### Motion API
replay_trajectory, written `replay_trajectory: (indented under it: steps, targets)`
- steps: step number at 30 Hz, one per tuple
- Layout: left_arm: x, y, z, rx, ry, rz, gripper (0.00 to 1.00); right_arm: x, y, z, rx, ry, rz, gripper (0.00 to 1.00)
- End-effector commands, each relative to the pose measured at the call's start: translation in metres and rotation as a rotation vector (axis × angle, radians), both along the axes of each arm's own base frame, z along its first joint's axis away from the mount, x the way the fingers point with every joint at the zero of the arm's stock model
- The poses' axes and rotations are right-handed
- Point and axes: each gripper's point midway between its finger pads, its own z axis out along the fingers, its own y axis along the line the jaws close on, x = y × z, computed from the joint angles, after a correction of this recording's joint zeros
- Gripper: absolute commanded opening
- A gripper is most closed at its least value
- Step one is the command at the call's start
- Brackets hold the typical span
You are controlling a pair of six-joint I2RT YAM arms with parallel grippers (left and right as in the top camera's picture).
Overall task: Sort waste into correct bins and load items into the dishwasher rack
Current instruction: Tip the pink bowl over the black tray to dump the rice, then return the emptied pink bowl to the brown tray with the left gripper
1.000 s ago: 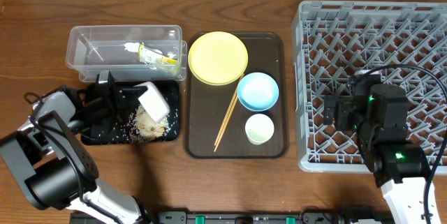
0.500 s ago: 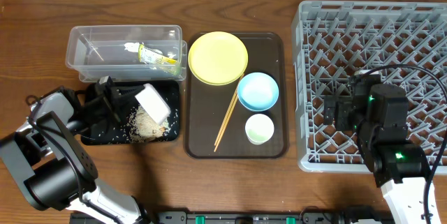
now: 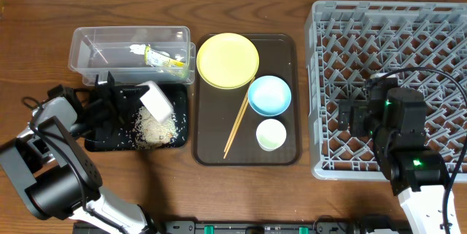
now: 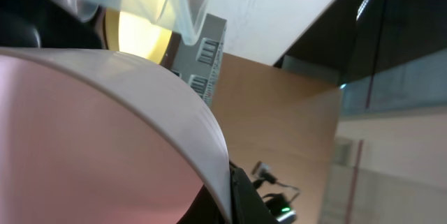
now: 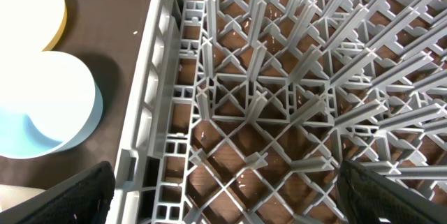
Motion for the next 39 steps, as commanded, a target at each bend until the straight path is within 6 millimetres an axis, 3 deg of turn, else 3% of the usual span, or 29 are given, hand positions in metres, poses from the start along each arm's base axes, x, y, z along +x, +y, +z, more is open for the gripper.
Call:
replay_trajectory:
  steps: [1,12,17,21,29,39]
  targets:
    - [-0.001,0.001,0.004,-0.126,0.15,0.021,0.06,0.002,0.005,0.009,0.012,-0.02,0.01,0.99]
    - [-0.001,0.007,0.004,-0.195,0.254,0.047,0.06,0.002,0.005,0.009,0.012,-0.02,0.01,0.99]
    - [-0.002,-0.001,0.019,-0.06,0.047,0.01,0.06,0.002,0.005,0.009,0.012,-0.02,0.01,0.99]
    - [-0.007,-0.029,0.031,0.109,-0.057,-0.082,0.06,0.002,0.005,0.009,0.012,-0.02,0.01,0.99]
    - [-0.023,-0.094,0.013,0.735,-0.149,-0.328,0.06,0.003,0.005,0.009,0.012,-0.02,0.01,0.99]
    - [-0.035,-0.173,-0.034,1.238,-0.293,-0.6,0.06,0.003,0.005,0.009,0.012,-0.02,0.01,0.99]
